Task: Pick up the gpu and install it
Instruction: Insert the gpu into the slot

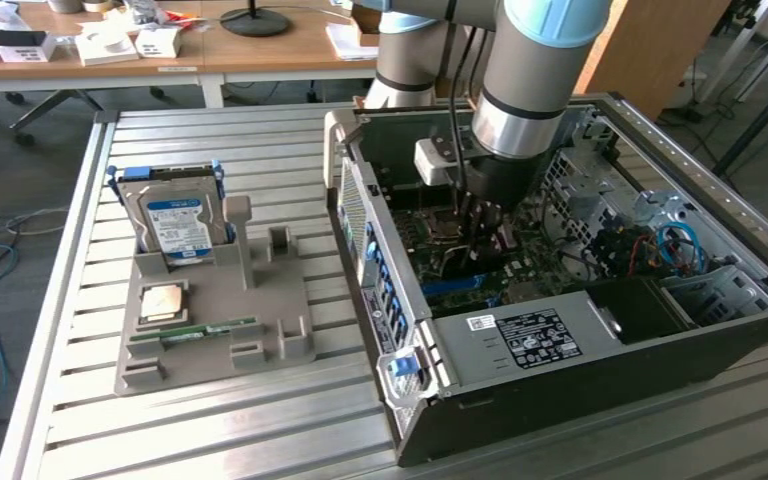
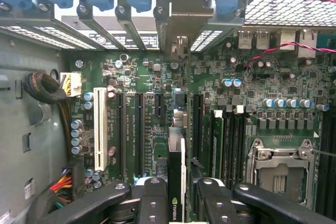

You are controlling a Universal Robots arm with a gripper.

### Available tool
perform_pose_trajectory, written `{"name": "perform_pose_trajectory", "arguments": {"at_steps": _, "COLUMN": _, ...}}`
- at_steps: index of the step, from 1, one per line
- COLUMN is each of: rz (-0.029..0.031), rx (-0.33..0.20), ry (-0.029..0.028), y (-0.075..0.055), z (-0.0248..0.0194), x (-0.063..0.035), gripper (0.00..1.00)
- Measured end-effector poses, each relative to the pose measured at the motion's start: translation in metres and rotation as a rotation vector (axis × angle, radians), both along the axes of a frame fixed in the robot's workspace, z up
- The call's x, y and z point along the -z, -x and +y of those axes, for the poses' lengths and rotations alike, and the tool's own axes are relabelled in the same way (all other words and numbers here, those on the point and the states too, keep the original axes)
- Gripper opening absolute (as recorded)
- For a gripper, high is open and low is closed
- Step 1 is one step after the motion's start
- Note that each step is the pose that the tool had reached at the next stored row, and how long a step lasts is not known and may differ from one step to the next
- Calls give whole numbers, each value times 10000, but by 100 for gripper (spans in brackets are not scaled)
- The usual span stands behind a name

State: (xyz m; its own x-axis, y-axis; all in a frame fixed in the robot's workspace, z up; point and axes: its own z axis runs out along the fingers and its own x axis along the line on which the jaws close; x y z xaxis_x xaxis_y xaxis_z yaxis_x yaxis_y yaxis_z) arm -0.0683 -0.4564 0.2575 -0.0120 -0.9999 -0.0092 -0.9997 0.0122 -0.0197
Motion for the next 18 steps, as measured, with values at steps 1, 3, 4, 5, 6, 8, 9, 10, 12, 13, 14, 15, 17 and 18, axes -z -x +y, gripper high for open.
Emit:
{"name": "perform_pose_trajectory", "arguments": {"at_steps": 1, "rz": 0, "rx": 34, "ry": 0, "y": 0, "z": 0, "x": 0, "gripper": 27}}
{"name": "perform_pose_trajectory", "arguments": {"at_steps": 3, "rz": 0, "rx": 44, "ry": 3, "y": 0, "z": 0, "x": 0, "gripper": 27}}
{"name": "perform_pose_trajectory", "arguments": {"at_steps": 4, "rz": 1, "rx": 45, "ry": 13, "y": 0, "z": 0, "x": 1, "gripper": 27}}
{"name": "perform_pose_trajectory", "arguments": {"at_steps": 5, "rz": 1, "rx": 45, "ry": 13, "y": 0, "z": 0, "x": 1, "gripper": 27}}
{"name": "perform_pose_trajectory", "arguments": {"at_steps": 6, "rz": 1, "rx": 45, "ry": 13, "y": 0, "z": 0, "x": 1, "gripper": 27}}
{"name": "perform_pose_trajectory", "arguments": {"at_steps": 8, "rz": 9, "rx": 47, "ry": 14, "y": 0, "z": 0, "x": 0, "gripper": 27}}
{"name": "perform_pose_trajectory", "arguments": {"at_steps": 9, "rz": 14, "rx": 48, "ry": 14, "y": 1, "z": 0, "x": 0, "gripper": 27}}
{"name": "perform_pose_trajectory", "arguments": {"at_steps": 10, "rz": 19, "rx": 49, "ry": 14, "y": 1, "z": 0, "x": 0, "gripper": 27}}
{"name": "perform_pose_trajectory", "arguments": {"at_steps": 12, "rz": 37, "rx": 49, "ry": 14, "y": 0, "z": 0, "x": 0, "gripper": 27}}
{"name": "perform_pose_trajectory", "arguments": {"at_steps": 13, "rz": 50, "rx": 50, "ry": 15, "y": 0, "z": 0, "x": 0, "gripper": 27}}
{"name": "perform_pose_trajectory", "arguments": {"at_steps": 14, "rz": 63, "rx": 51, "ry": 15, "y": 0, "z": 0, "x": 0, "gripper": 27}}
{"name": "perform_pose_trajectory", "arguments": {"at_steps": 15, "rz": 76, "rx": 53, "ry": 15, "y": 0, "z": 0, "x": 0, "gripper": 27}}
{"name": "perform_pose_trajectory", "arguments": {"at_steps": 17, "rz": 87, "rx": 54, "ry": 15, "y": 0, "z": 0, "x": 1, "gripper": 27}}
{"name": "perform_pose_trajectory", "arguments": {"at_steps": 18, "rz": 87, "rx": 54, "ry": 15, "y": 0, "z": 0, "x": 2, "gripper": 27}}
